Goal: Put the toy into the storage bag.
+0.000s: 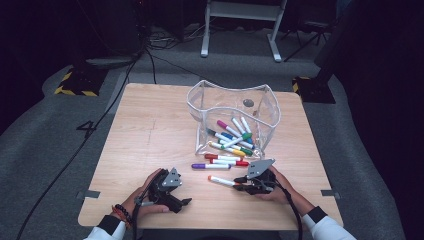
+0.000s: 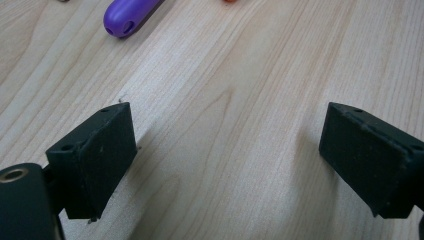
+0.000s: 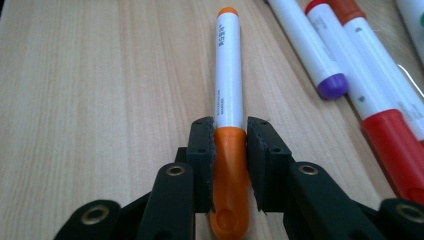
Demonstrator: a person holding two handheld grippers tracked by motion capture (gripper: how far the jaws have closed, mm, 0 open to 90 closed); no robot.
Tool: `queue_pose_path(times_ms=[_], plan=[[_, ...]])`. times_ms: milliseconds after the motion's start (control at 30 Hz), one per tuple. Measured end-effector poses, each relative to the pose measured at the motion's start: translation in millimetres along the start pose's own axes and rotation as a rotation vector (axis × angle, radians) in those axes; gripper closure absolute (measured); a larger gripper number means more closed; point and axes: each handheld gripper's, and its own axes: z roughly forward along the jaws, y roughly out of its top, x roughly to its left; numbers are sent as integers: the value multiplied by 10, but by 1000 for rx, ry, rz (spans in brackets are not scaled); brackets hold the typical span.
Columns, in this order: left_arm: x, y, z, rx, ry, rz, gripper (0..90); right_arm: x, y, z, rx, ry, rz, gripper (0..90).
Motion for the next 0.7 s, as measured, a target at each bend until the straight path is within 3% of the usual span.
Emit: queue_pose_path(times_ms=[67,200,700], plan=[[0,0,0,0,0,0,84,21,24,-13,21,1,-24,740],[0,0,0,0,0,0,84,38,50,-73,12,2,-43,740],[1,0,0,0,0,0,84,5,173,-486,-111,-79,-21,740]])
